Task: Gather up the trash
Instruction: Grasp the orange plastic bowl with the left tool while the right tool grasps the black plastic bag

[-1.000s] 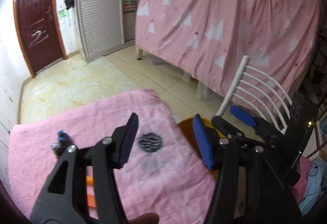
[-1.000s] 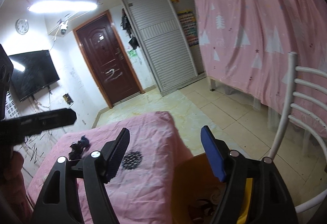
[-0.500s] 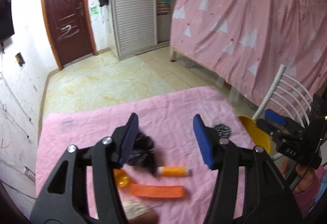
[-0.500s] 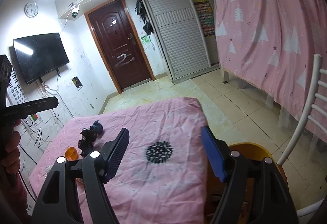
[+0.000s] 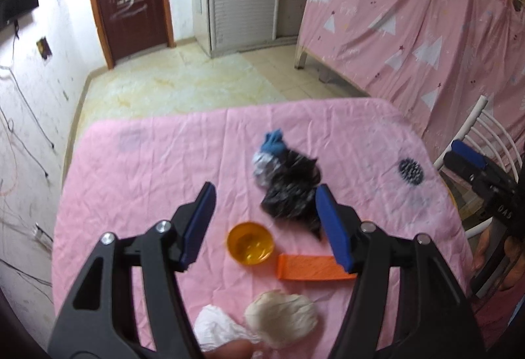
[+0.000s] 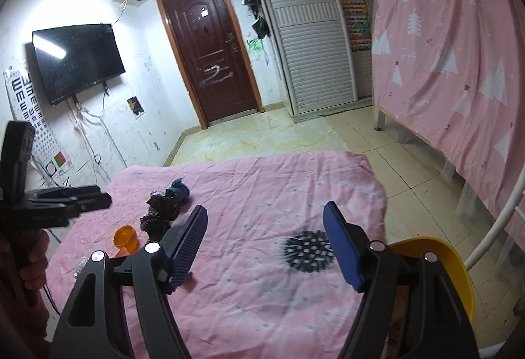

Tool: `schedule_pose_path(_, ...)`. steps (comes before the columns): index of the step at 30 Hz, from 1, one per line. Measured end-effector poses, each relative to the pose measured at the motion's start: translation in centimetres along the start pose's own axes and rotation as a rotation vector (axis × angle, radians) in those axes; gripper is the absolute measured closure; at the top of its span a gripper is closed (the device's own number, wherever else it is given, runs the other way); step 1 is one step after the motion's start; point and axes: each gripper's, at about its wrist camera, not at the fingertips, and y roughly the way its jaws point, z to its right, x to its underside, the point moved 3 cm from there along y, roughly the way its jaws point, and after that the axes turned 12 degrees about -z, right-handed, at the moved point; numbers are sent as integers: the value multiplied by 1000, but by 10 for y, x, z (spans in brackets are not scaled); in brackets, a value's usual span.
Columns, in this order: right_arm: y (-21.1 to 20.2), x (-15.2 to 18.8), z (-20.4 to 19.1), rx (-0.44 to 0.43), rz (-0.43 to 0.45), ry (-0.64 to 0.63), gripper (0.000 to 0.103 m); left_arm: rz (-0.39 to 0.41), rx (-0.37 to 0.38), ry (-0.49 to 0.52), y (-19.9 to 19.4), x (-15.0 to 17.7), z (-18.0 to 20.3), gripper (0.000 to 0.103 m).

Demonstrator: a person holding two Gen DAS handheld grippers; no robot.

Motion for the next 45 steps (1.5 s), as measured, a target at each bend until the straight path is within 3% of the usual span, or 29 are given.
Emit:
schedule_pose_path(15, 54, -17, -64, -26, -101, -106, 36, -104, 36, 62, 45, 28, -7, 42)
schedule_pose_path(22, 78, -21, -92, -34, -152, -146, 29, -99, 51, 62, 51, 28, -12, 63)
schedule_pose_path(40, 138, -11, -130, -72, -324, -197, 28, -29, 76, -44, 24, 35, -60, 63)
schedule_pose_path(42, 141, -10, -131, -70, -332, -197, 35, -24, 75, -53, 23, 35, -64, 63)
schedule_pose_path(45, 145, -8, -130, -52, -343, -200, 56, -19, 73, -63, 22, 33, -65, 63)
